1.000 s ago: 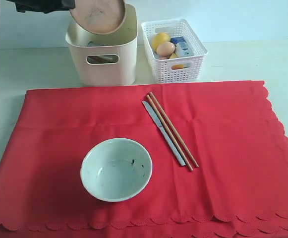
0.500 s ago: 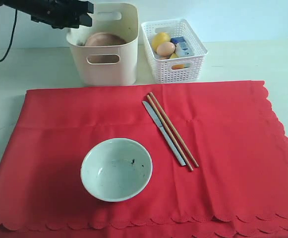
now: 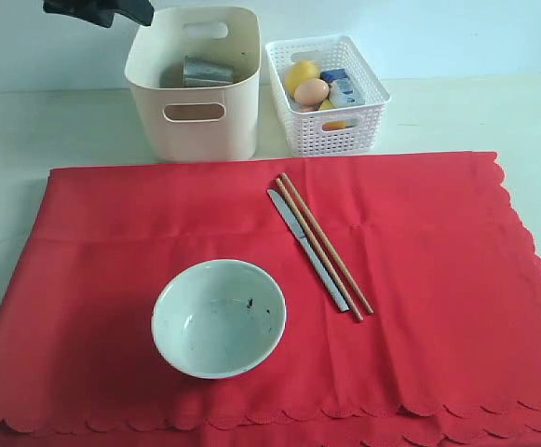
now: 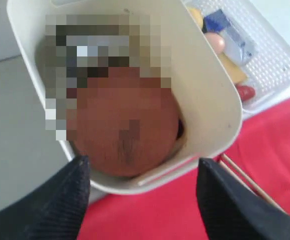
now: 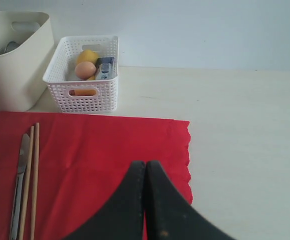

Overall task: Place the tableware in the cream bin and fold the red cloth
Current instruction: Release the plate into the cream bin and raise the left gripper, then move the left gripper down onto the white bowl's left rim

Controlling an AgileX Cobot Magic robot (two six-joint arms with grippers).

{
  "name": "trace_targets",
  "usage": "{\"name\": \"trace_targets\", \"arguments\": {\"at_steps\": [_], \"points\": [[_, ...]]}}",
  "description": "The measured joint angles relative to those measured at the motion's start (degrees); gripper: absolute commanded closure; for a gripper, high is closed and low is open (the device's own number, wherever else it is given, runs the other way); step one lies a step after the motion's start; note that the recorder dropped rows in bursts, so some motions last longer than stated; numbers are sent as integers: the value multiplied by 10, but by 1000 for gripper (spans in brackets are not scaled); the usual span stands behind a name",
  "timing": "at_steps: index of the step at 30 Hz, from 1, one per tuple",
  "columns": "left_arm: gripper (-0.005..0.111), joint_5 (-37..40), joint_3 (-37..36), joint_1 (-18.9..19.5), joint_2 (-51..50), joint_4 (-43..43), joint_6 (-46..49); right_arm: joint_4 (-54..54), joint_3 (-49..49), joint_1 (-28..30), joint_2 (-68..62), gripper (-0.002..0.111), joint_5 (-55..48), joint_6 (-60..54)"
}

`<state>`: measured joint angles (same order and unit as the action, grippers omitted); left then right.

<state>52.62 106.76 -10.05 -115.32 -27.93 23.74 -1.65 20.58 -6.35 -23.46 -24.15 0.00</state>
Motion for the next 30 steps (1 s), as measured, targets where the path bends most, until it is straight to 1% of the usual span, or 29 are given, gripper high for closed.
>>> {"name": "trace_targets", "arguments": {"at_steps": [5, 10, 15, 20, 25, 30], "points": [[48, 103, 0, 1, 30, 21, -31, 0, 0, 0, 8, 108, 2, 0], [51, 161, -2, 1, 52, 22, -58, 0, 0, 0, 41, 108, 5, 0], [51, 168, -48, 1, 85, 22, -64, 0, 0, 0, 60, 108, 5, 0], [51, 171, -134, 1, 125, 22, -66, 0, 0, 0, 64, 108, 5, 0], [51, 152, -223, 1, 163, 22, -64, 0, 0, 0, 65, 108, 5, 0], [51, 126, -299, -16, 184, 22, -55, 0, 0, 0, 65, 108, 5, 0]]}}
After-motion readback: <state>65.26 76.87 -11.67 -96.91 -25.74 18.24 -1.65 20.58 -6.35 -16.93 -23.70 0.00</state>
